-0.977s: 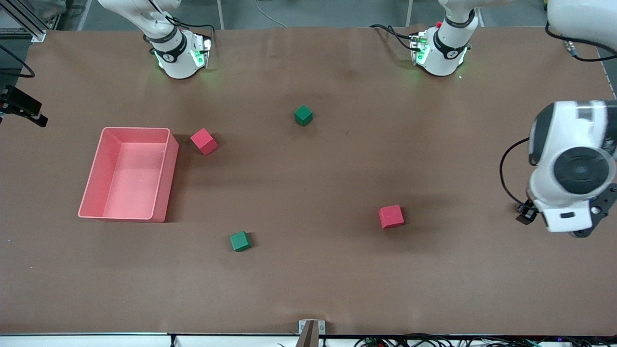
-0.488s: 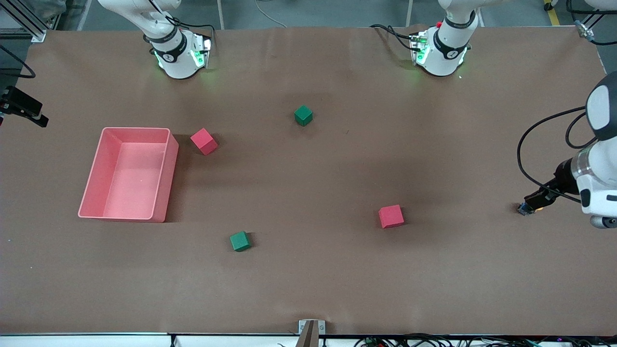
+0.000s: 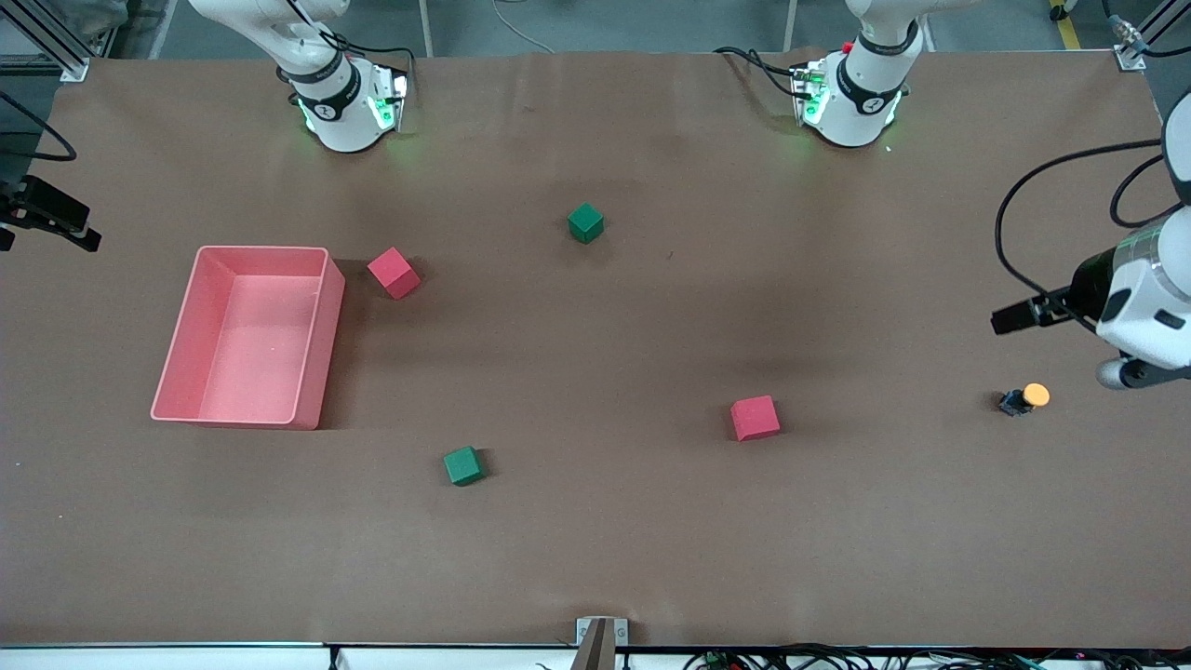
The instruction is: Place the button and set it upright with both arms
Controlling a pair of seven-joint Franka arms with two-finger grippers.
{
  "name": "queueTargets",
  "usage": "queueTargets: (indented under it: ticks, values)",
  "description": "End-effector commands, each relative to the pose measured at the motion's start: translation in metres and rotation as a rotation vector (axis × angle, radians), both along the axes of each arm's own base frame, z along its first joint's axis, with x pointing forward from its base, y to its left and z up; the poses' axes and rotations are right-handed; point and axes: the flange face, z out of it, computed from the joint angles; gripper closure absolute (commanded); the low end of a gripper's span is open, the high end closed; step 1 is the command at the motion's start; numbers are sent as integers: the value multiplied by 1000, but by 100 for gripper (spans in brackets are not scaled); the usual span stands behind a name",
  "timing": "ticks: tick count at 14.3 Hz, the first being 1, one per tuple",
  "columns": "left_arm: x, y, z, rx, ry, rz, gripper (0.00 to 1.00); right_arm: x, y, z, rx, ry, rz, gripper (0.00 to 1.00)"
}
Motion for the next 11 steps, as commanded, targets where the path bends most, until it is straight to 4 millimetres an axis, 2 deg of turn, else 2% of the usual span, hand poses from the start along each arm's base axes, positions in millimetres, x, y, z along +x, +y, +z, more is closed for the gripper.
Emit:
queueTargets:
  ticks: [1, 3, 4, 5, 6, 10, 11]
  values:
    - [-13, 2, 18, -28, -2, -104, 0, -3, 1, 4, 2, 1, 8, 0]
    - [-21, 5, 40, -42, -43, -90, 0, -6, 5, 2, 5, 28, 13, 0]
    - [-24, 6, 46, -35, -51, -88, 0, -7, 6, 1, 9, 40, 15, 0]
    - [-25, 12, 49, -40, -57, -86, 0, -8, 8, -2, 11, 48, 19, 0]
    - [-34, 24, 66, -49, -85, -78, 0, -8, 9, -4, 12, 57, 21, 0]
    - [-45, 38, 78, -88, -104, -117, 0, -9, 23, -5, 22, 64, 46, 0]
    - [-49, 29, 79, -89, -102, -134, 0, -9, 25, -6, 22, 64, 51, 0]
